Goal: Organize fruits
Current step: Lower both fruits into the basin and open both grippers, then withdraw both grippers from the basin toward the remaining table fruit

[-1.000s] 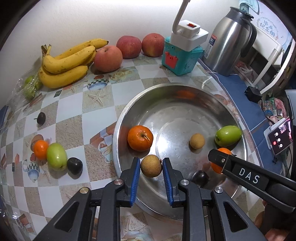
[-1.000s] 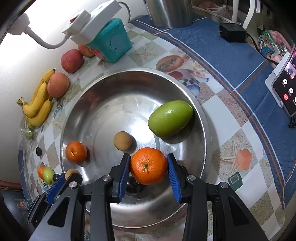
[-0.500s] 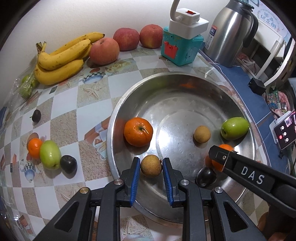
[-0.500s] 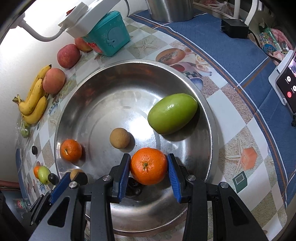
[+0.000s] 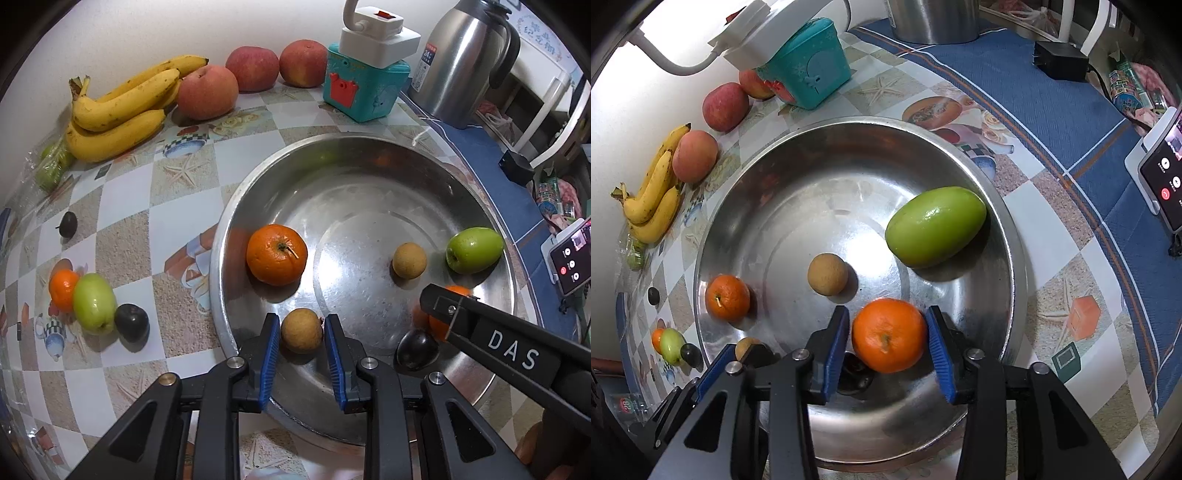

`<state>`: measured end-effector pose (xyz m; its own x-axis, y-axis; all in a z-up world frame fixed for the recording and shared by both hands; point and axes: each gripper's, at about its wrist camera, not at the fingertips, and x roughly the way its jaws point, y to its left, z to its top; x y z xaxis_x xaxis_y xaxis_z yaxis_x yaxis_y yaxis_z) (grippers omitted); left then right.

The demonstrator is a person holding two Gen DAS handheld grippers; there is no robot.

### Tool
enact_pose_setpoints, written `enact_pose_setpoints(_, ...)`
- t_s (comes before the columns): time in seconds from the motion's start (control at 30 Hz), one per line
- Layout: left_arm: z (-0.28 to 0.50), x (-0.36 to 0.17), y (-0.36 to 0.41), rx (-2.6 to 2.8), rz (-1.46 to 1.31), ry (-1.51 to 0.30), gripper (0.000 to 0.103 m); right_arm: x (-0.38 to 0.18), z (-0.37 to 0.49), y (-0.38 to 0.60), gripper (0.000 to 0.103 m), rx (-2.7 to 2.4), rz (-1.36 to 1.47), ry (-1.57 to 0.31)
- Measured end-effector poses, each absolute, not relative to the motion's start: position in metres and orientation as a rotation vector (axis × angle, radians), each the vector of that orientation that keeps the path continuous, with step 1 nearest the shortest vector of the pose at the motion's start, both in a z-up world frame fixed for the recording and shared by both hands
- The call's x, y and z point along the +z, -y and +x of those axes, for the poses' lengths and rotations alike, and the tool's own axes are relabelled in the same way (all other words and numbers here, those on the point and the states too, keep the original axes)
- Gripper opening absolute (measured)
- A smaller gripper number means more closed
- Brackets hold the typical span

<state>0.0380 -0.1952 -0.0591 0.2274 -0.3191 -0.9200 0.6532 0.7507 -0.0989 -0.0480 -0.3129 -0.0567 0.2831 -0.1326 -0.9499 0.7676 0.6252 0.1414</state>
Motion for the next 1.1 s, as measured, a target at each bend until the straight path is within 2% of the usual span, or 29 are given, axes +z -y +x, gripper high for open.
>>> enact_pose_setpoints(0.03,0.038,-0.059,0.195,-0.688,0.337,-1.162,0.029,-0.056,-0.048,0.313,0.055,-0.669,0.673,-1.131)
enact_pose_setpoints(0.17,0.038,-0.057,0.195,-0.692,0.333,-1.163,0.03,-0.053,-0.046,0.313,0.055,-0.656,0.669,-1.124)
enact_pose_setpoints(0.27,0.038,-0.052,0.193,-0.704,0.324,-1.166,0.039,-0.048,-0.045,0.312,0.055,-0.658,0.652,-1.12)
enact_pose_setpoints(0.73,0.048,-0.015,0.178,-0.642,0.3,-1.123,0.039,-0.02,-0.046,0.306,0.055,-0.644,0.618,-1.069)
enact_pose_setpoints(1.1,0.082,-0.006,0.132,-0.505,0.186,-1.141,0.039,-0.02,-0.041,0.295,0.055,-0.608,0.586,-1.113)
